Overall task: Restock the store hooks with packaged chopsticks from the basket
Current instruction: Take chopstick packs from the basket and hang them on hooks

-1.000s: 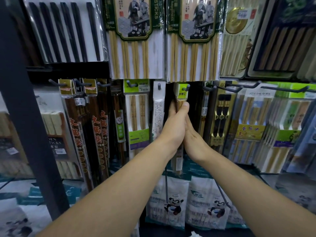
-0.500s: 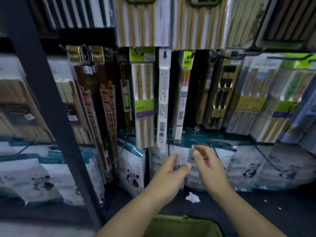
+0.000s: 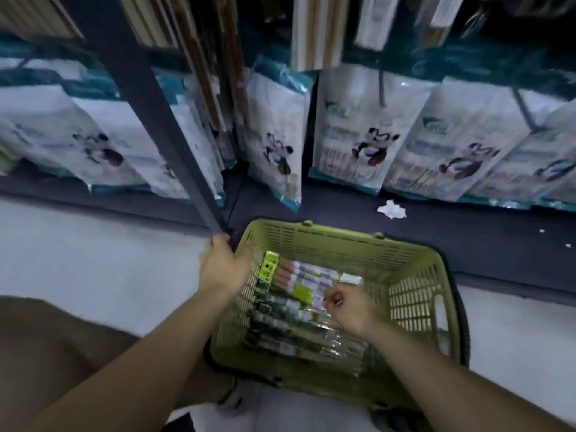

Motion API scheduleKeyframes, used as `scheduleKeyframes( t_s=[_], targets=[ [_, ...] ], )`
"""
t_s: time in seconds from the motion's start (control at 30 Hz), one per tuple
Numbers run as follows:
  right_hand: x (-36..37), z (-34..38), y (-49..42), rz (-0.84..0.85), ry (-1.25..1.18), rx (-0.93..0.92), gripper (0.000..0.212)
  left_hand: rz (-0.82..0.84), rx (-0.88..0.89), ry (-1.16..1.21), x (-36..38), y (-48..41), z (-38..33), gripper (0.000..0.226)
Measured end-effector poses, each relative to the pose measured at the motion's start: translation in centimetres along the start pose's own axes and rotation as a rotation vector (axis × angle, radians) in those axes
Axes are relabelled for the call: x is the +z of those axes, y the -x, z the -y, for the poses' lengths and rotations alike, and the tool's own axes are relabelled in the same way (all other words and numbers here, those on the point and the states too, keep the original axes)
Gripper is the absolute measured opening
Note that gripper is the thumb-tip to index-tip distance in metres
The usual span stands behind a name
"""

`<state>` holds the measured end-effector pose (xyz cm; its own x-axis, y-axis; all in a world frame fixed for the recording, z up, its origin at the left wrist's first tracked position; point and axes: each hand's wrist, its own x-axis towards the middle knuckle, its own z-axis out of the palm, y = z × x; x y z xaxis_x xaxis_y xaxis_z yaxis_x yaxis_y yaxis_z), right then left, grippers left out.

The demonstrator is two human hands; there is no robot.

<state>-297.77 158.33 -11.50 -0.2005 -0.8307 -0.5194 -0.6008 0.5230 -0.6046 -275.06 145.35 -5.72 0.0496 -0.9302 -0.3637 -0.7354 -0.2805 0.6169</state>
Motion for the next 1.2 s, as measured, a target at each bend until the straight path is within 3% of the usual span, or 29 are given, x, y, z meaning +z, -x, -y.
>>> scheduleKeyframes(
  t_s=[0.1, 0.23, 0.47, 0.6, 0.87, 1.2],
  targets=[
    [2.2, -1.7, -1.1, 0.066, 0.12, 0.035, 0.029, 0.088, -0.009, -0.01, 0.8, -0.3, 3.4, 0.043],
    [3.0, -2.5, -3.4, 0.019, 0.18, 0.018, 0.036, 0.064, 0.075, 0.024, 1.4, 0.0, 5.9, 0.02],
    [5.3, -3.3, -7.6, 0.099, 0.498, -0.084, 0.065, 0.048, 0.032, 0.106, 2.1, -0.5, 6.6, 0.034],
    [7.0, -3.3, -8.2, 0.015, 0.613, -0.075, 0.067, 0.05, 0.035, 0.13, 2.3, -0.7, 6.7, 0.028],
    [7.4, -3.1, -8.6, -0.02, 0.693, -0.079, 0.038, 0.057, 0.049, 0.151, 2.2, -0.8, 6.9, 0.029],
    [4.8, -1.7, -8.3, -0.03, 0.561, -0.166, 0.025, 0.114, 0.055, 0.076, 1.6, -0.5, 6.0, 0.015]
  ],
)
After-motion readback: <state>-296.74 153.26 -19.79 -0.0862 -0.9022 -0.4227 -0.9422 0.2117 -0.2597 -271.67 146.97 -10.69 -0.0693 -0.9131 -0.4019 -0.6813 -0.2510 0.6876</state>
